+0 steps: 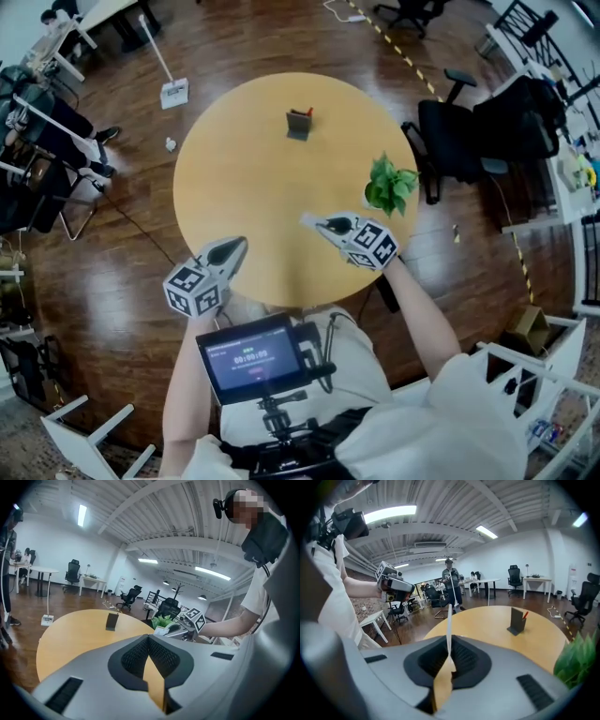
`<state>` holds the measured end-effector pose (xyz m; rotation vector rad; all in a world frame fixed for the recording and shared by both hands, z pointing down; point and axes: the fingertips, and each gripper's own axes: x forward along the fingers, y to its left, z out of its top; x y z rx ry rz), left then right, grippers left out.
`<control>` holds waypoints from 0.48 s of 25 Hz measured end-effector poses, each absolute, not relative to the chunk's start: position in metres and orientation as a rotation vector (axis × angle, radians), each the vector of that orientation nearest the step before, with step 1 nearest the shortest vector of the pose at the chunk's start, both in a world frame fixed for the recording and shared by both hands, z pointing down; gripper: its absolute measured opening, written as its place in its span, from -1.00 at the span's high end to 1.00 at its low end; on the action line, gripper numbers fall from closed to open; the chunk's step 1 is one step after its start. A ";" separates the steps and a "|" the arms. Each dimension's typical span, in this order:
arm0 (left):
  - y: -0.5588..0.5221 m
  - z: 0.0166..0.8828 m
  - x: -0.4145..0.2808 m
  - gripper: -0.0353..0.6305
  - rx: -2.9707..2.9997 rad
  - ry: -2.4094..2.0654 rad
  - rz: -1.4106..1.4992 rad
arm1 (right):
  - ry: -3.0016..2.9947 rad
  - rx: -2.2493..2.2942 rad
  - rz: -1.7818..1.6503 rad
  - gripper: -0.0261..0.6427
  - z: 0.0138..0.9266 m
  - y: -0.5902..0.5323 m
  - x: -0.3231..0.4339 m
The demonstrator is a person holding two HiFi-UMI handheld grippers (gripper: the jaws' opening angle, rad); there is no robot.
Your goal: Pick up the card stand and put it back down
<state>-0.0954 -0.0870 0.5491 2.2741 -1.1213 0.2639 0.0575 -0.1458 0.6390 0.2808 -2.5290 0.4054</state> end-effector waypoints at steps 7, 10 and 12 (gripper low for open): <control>-0.109 0.509 -0.099 0.91 2.410 -1.042 0.264 | -2.579 0.306 0.348 0.84 0.570 -0.142 0.051; -0.110 0.496 -0.096 0.91 2.463 -0.995 0.303 | -2.616 0.343 0.338 0.84 0.540 -0.143 0.046; -0.106 0.491 -0.095 0.91 2.486 -0.962 0.319 | -2.631 0.365 0.329 0.84 0.523 -0.139 0.042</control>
